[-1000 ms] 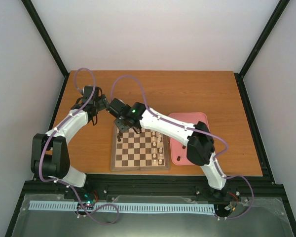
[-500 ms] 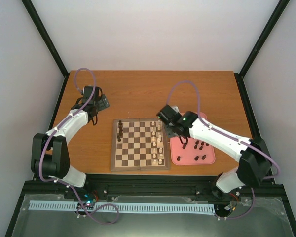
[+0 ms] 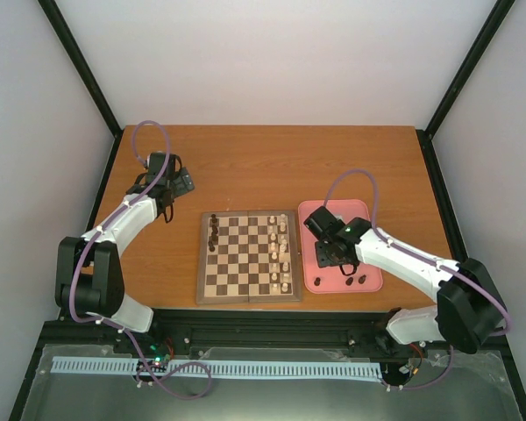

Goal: Set up the chess pieces on the board
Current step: Pick up the chess piece from the storage box.

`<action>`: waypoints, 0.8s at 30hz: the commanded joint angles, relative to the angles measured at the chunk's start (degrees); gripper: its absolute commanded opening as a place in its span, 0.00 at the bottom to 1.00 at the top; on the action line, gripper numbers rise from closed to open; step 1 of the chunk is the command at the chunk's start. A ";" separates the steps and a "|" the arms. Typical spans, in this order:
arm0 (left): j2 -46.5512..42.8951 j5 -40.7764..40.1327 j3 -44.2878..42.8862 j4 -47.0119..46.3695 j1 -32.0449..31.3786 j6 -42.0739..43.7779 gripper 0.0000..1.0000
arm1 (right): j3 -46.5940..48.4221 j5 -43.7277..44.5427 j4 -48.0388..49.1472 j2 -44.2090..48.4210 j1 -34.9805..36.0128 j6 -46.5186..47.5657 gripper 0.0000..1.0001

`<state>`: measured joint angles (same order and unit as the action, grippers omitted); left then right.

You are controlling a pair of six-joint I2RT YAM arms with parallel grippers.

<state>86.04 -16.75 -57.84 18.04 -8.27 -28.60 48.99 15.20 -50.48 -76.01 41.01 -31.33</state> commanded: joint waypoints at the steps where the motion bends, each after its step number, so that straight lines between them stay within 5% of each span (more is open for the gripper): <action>1: 0.42 -0.38 -2.51 0.07 -0.34 0.63 1.00 | -1.83 -3.06 4.93 -0.57 -1.51 0.57 0.53; 13: 0.77 -0.71 -2.54 0.05 -0.36 0.61 1.00 | -2.78 -4.95 9.73 -5.70 -5.33 3.56 0.43; 24: 1.01 -0.82 -2.48 0.04 -0.43 0.56 1.00 | -3.29 -5.66 9.44 -6.01 -5.46 3.32 0.17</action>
<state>86.54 -16.80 -57.84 18.02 -8.38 -28.62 46.15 9.34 -40.95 -82.48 36.01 -27.57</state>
